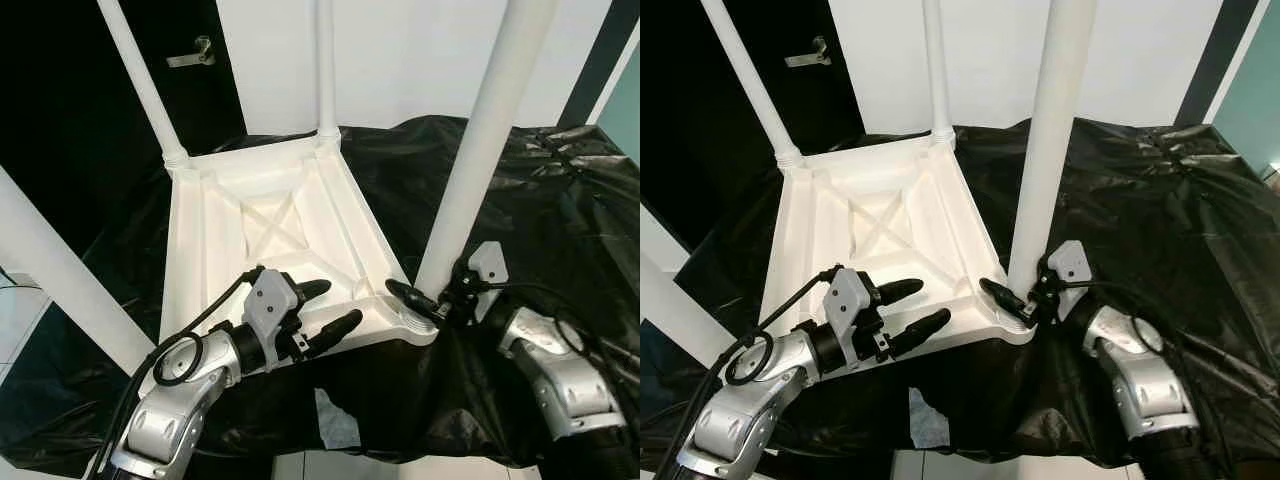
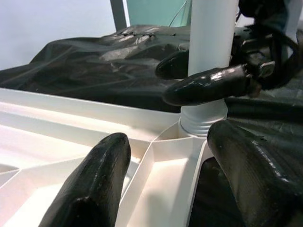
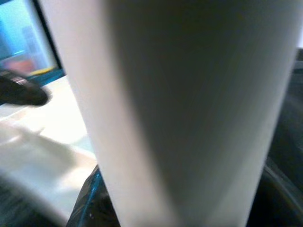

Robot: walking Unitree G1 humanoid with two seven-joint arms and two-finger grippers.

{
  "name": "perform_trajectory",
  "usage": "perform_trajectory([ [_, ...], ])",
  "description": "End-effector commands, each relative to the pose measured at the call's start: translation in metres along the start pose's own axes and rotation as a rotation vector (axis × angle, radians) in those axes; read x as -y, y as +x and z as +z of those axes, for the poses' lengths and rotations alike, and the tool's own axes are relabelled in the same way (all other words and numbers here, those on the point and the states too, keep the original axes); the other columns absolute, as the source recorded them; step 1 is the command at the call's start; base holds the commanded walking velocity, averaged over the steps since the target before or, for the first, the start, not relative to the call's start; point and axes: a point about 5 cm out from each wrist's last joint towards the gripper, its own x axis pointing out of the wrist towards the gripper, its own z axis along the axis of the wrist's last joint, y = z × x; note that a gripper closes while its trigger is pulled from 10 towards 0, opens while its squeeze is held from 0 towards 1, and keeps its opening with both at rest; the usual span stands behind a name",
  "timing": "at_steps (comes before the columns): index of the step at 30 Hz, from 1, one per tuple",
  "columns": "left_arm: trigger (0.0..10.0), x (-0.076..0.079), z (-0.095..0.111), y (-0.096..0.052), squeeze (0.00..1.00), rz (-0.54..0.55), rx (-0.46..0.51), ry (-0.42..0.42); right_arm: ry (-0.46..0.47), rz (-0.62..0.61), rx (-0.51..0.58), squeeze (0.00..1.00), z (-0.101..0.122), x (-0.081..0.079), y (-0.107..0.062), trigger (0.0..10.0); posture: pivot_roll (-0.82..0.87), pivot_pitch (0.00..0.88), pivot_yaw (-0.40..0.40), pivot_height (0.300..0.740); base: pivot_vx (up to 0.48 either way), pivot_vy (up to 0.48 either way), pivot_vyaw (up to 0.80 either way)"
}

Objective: Building children table

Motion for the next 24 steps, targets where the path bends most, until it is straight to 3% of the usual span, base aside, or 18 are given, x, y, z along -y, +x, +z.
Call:
perform_trajectory([
  [1, 10.0, -0.001, -0.002, 0.002, 0.0, 0.011, -0.009, 0.011, 0.008, -0.084, -0.04, 0.0, -0.006, -0.009, 0.002, 10.0, -0.05, 0.0, 0.028, 0.74, 0.0, 0.0, 0.0],
  [11, 10.0, -0.001, -0.002, 0.002, 0.0, 0.019, -0.009, 0.011, 0.064, -0.28, -0.044, 0.0, -0.007, -0.027, 0.011, 10.0, -0.05, 0.0, 0.031, 0.74, 0.0, 0.0, 0.0],
  [13, 10.0, -0.003, -0.002, 0.003, 0.0, 0.023, -0.008, 0.017, 0.115, -0.385, -0.017, 0.0, -0.001, -0.033, 0.018, 10.0, -0.05, 0.0, 0.032, 0.74, 0.0, 0.0, 0.0],
  [19, 10.0, -0.005, -0.001, 0.002, 0.0, 0.033, -0.009, 0.024, 0.125, -0.495, 0.003, 0.0, 0.007, -0.041, 0.026, 10.0, -0.04, 0.0, 0.027, 0.74, 0.0, 0.0, 0.0],
  [20, 10.0, -0.005, -0.002, 0.002, 0.0, 0.036, -0.009, 0.022, 0.115, -0.511, 0.007, 0.84, 0.009, -0.041, 0.027, 10.0, -0.04, 0.0, 0.029, 0.74, 0.0, 0.0, 0.0],
  [22, 10.0, -0.005, -0.002, 0.002, 0.0, 0.039, -0.01, 0.021, 0.107, -0.518, 0.008, 0.84, 0.01, -0.04, 0.027, 10.0, -0.04, 0.0, 0.029, 0.74, 0.0, 0.0, 0.0],
  [23, 10.0, -0.004, -0.002, 0.002, 0.0, 0.037, -0.011, 0.021, 0.108, -0.516, 0.012, 1.0, 0.01, -0.039, 0.026, 10.0, -0.04, 0.0, 0.027, 0.74, 0.0, 0.0, 0.0],
  [24, 10.0, -0.004, -0.002, 0.002, 0.0, 0.036, -0.012, 0.021, 0.112, -0.511, 0.011, 1.0, 0.01, -0.04, 0.025, 10.0, -0.04, 0.0, 0.027, 0.74, 0.0, 0.0, 0.0],
])
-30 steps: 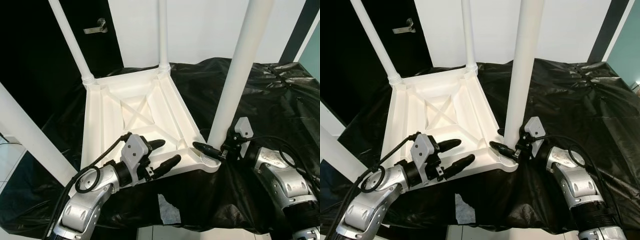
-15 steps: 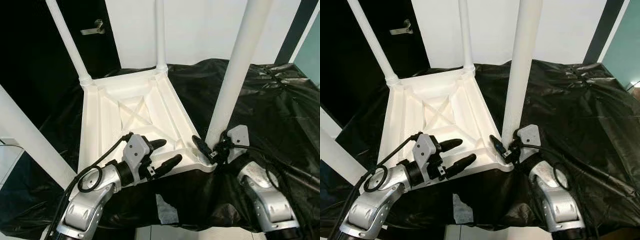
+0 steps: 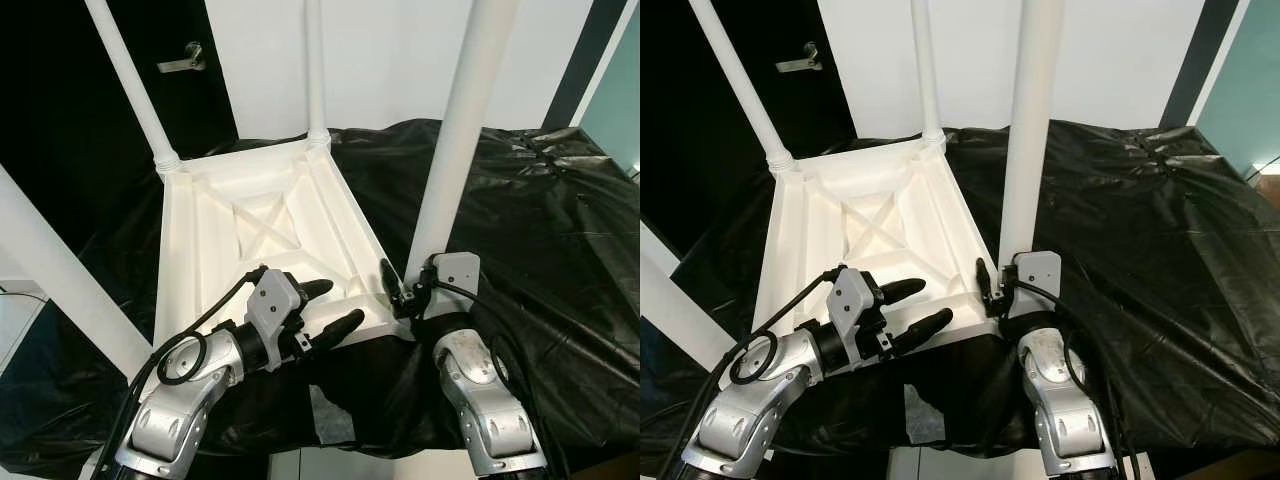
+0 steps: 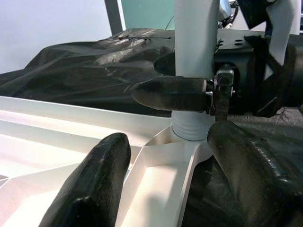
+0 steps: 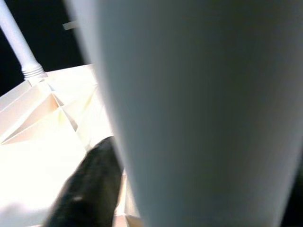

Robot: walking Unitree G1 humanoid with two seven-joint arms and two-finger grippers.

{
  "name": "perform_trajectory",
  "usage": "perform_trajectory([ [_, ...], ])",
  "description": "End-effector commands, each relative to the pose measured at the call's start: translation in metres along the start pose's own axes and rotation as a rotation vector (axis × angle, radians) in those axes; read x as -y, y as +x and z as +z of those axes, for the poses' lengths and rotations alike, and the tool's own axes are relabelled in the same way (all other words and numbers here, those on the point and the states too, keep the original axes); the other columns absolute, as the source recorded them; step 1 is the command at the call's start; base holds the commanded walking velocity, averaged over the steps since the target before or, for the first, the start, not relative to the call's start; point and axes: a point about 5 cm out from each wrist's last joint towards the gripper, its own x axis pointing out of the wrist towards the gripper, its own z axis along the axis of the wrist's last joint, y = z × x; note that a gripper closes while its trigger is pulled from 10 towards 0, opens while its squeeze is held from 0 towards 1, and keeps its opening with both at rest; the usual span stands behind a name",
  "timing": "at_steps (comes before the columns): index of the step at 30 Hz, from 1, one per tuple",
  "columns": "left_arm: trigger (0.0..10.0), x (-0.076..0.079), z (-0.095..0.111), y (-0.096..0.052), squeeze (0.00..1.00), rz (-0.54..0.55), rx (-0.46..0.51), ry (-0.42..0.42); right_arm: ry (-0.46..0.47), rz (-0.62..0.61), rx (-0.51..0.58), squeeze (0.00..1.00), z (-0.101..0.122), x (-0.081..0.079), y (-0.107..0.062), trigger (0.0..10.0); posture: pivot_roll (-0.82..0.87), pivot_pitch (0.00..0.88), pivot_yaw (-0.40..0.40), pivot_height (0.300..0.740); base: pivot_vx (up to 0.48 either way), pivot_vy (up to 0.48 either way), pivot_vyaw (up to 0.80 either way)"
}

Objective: Building children table

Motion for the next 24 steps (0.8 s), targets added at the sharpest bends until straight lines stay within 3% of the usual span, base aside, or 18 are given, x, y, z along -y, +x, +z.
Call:
perform_trajectory([
  [1, 10.0, -0.003, -0.001, 0.001, 0.0, 0.031, -0.011, 0.018, 0.002, 0.024, 0.011, 1.0, 0.004, 0.001, -0.002, 10.0, -0.05, 0.0, 0.027, 0.74, 0.0, 0.0, 0.0],
  [5, 10.0, -0.003, 0.0, 0.002, 0.0, 0.029, -0.009, 0.017, 0.003, 0.056, 0.019, 1.0, 0.006, 0.003, -0.004, 10.0, -0.05, 0.0, 0.026, 0.74, 0.0, 0.0, 0.0],
  [10, 10.0, -0.002, 0.0, 0.003, 0.0, 0.024, -0.006, 0.015, -0.008, 0.201, 0.023, 1.0, 0.01, 0.022, -0.012, 10.0, -0.05, 0.0, 0.021, 0.74, 0.0, 0.0, 0.0],
  [11, 10.0, -0.002, 0.0, 0.003, 0.0, 0.023, -0.007, 0.015, -0.016, 0.252, 0.014, 0.03, 0.01, 0.028, -0.015, 10.0, -0.05, 0.0, 0.018, 0.74, 0.0, 0.0, 0.0],
  [16, 10.0, -0.003, 0.0, 0.003, 0.0, 0.029, -0.005, 0.016, -0.059, 0.44, -0.027, 0.0, 0.01, 0.049, -0.016, 10.0, -0.04, 0.0, 0.009, 0.74, 0.0, 0.0, 0.0],
  [24, 10.0, -0.001, 0.0, 0.003, 0.0, 0.025, -0.002, 0.01, -0.125, 0.593, -0.072, 0.0, 0.006, 0.059, -0.008, 10.0, -0.04, 0.0, 0.009, 0.74, 0.0, 0.0, 0.0],
])
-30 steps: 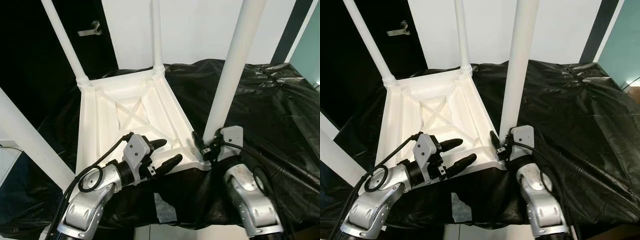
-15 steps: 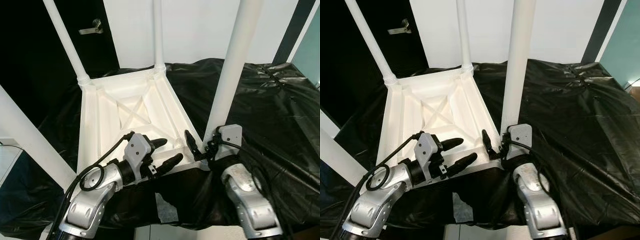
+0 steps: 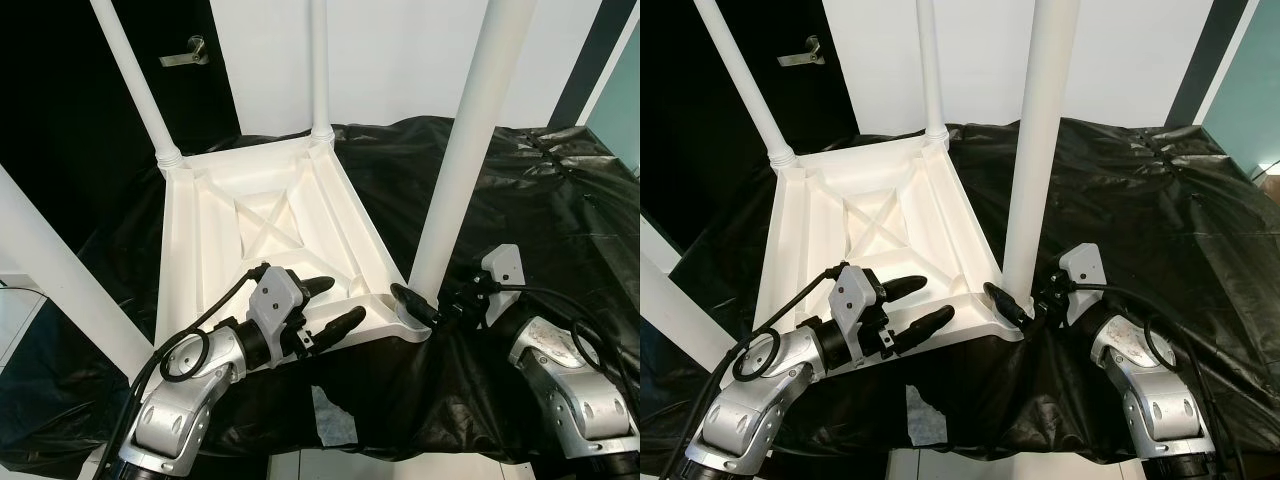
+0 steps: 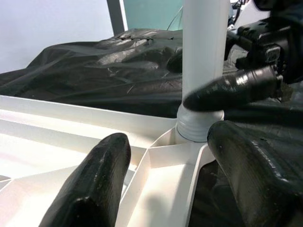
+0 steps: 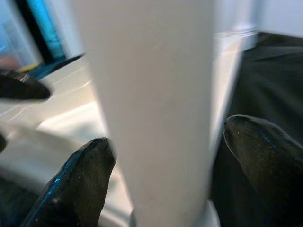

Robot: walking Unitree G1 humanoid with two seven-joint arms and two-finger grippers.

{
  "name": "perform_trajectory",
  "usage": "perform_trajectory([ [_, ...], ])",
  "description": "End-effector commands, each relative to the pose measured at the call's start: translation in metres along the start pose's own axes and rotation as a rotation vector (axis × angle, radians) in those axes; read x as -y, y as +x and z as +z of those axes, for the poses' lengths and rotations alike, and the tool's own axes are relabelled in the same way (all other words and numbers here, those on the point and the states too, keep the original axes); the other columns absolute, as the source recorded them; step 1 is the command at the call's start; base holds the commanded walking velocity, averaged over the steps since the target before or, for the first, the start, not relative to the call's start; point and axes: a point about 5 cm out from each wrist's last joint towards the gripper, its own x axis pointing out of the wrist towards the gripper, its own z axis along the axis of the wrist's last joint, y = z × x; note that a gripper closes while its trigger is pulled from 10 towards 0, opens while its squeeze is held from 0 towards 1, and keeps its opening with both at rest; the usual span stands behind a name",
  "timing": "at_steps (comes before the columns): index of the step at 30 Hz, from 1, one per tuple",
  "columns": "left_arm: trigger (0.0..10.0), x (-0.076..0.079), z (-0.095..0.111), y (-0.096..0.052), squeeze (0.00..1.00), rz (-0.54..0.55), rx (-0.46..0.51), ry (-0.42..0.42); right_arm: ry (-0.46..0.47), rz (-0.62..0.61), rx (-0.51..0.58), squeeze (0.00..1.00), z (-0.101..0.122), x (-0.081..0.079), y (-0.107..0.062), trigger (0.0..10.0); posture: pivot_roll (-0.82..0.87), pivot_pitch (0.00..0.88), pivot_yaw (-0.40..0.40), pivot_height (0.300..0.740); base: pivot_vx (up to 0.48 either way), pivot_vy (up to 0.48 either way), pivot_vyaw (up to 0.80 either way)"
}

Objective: Building children table

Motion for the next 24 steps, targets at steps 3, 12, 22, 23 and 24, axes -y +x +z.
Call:
perform_trajectory([
  [3, 10.0, -0.001, -0.001, 0.0, 0.0, 0.019, -0.009, 0.008, -0.034, 0.099, -0.015, 0.0, -0.001, 0.003, 0.007, 10.0, -0.04, 0.0, 0.007, 0.74, 0.0, 0.0, 0.0],
  [12, 10.0, 0.001, -0.001, 0.001, 0.0, 0.016, -0.007, 0.011, -0.097, 0.252, -0.057, 0.0, -0.004, 0.007, 0.024, 0.0, -0.02, 0.0, -0.011, 0.74, 0.0, 0.0, 0.0],
  [22, 10.0, 0.005, -0.004, 0.001, 0.0, 0.008, -0.008, 0.006, -0.057, 0.225, -0.054, 0.0, -0.01, 0.009, 0.02, 0.0, -0.03, 0.0, -0.006, 0.74, 0.0, 0.0, 0.0],
  [23, 10.0, 0.005, -0.004, 0.001, 0.0, 0.008, -0.008, 0.006, -0.057, 0.225, -0.054, 0.0, -0.01, 0.009, 0.02, 0.0, -0.03, 0.0, -0.006, 0.74, 0.0, 0.0, 0.0],
  [24, 10.0, 0.005, -0.004, 0.001, 0.0, 0.003, -0.008, 0.003, -0.044, 0.193, -0.048, 0.0, -0.011, 0.009, 0.018, 4.9, -0.03, 0.0, -0.005, 0.74, 0.0, 0.0, 0.0],
])
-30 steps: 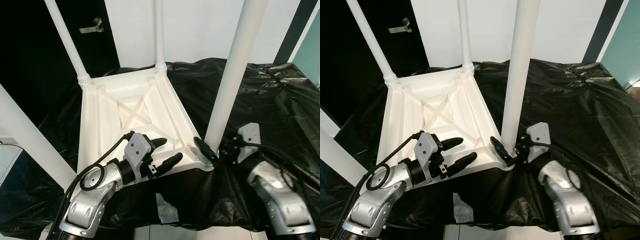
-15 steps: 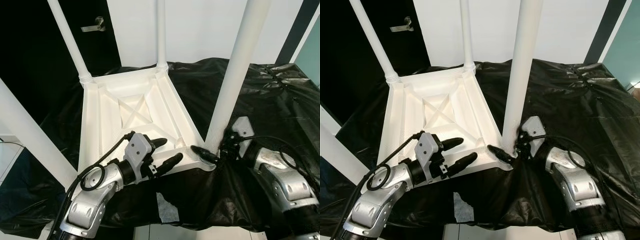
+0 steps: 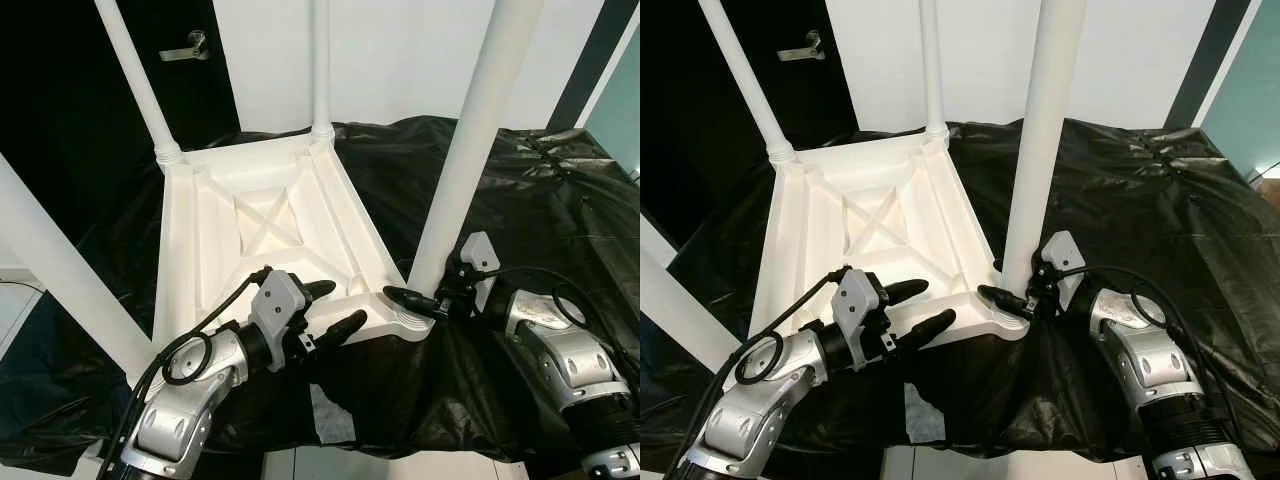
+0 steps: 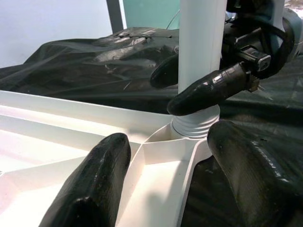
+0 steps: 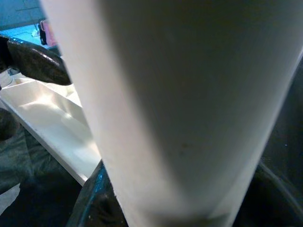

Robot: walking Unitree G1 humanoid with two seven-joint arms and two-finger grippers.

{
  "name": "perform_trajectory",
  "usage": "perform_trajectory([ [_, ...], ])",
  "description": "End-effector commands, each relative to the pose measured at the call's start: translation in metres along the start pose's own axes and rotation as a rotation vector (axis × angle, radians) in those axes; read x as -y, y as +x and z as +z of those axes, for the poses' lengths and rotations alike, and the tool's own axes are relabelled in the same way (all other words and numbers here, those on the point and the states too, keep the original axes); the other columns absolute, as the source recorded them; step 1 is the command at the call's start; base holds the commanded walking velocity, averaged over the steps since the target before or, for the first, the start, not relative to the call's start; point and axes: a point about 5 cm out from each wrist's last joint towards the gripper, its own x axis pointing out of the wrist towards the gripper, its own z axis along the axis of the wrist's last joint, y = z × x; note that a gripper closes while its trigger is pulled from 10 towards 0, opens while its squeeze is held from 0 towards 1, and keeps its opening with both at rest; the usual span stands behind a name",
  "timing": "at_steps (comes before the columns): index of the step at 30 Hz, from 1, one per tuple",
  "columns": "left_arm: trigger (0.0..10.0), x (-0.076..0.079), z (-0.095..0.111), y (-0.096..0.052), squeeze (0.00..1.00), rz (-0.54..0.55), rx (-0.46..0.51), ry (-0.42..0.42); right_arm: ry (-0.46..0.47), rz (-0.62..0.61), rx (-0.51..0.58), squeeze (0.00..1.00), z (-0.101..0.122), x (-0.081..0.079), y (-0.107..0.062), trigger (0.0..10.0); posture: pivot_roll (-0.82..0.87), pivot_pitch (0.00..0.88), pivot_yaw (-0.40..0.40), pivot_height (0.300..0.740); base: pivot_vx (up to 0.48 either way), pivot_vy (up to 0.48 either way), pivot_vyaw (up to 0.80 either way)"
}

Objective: Building children table

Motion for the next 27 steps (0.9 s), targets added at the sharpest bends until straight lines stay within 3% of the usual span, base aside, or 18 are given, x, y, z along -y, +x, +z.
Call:
perform_trajectory([
  [1, 10.0, 0.002, -0.001, 0.001, 0.0, 0.003, 0.0, 0.009, 0.025, -0.033, -0.006, 0.0, -0.005, -0.004, -0.002, 10.0, -0.03, 0.0, -0.004, 0.74, 0.0, 0.0, 0.0],
  [3, 10.0, 0.002, -0.001, 0.001, 0.0, 0.003, 0.0, 0.009, 0.025, -0.033, -0.006, 0.0, -0.005, -0.004, -0.002, 10.0, -0.03, 0.0, -0.004, 0.74, 0.0, 0.0, 0.0],
  [5, 10.0, 0.002, -0.001, 0.001, 0.0, -0.004, -0.002, 0.004, 0.043, -0.143, -0.017, 0.0, -0.007, -0.009, -0.004, 10.0, -0.04, 0.0, 0.005, 0.74, 0.0, 0.0, 0.0],
  [8, 10.0, 0.003, -0.001, 0.001, 0.0, -0.006, -0.002, 0.002, 0.045, -0.186, -0.028, 0.0, -0.009, -0.011, -0.005, 10.0, -0.04, 0.0, 0.005, 0.74, 0.0, 0.0, 0.0],
  [10, 10.0, 0.004, -0.002, 0.0, 0.0, -0.014, -0.006, 0.002, 0.072, -0.278, -0.031, 0.0, -0.011, -0.023, -0.005, 10.0, -0.05, 0.0, 0.012, 0.74, 0.0, 0.0, 0.0],
  [14, 10.0, 0.005, -0.002, 0.0, 0.0, -0.02, -0.009, 0.001, 0.091, -0.33, -0.027, 0.0, -0.012, -0.029, -0.003, 10.0, -0.05, 0.0, 0.012, 0.74, 0.0, 0.0, 0.0],
  [15, 10.0, 0.005, -0.002, 0.0, 0.0, -0.025, -0.012, -0.001, 0.135, -0.48, -0.022, 0.0, -0.013, -0.041, 0.002, 10.0, -0.05, 0.0, 0.011, 0.74, 0.0, 0.0, 0.0],
  [22, 10.0, 0.006, -0.003, 0.0, 0.0, -0.026, -0.018, -0.003, 0.172, -0.639, -0.011, 0.0, -0.012, -0.049, 0.013, 10.0, -0.05, 0.0, 0.014, 0.74, 0.0, 0.0, 0.0],
  [24, 10.0, 0.006, -0.003, 0.001, 0.0, -0.024, -0.02, -0.004, 0.217, -0.746, -0.013, 0.0, -0.012, -0.049, 0.018, 10.0, -0.04, 0.0, 0.017, 0.74, 0.0, 0.0, 0.0],
  [27, 10.0, 0.006, -0.003, 0.0, 0.0, -0.022, -0.017, -0.006, 0.228, -0.769, -0.014, 0.0, -0.011, -0.05, 0.018, 10.0, -0.04, 0.0, 0.017, 0.74, 0.0, 0.0, 0.0],
])
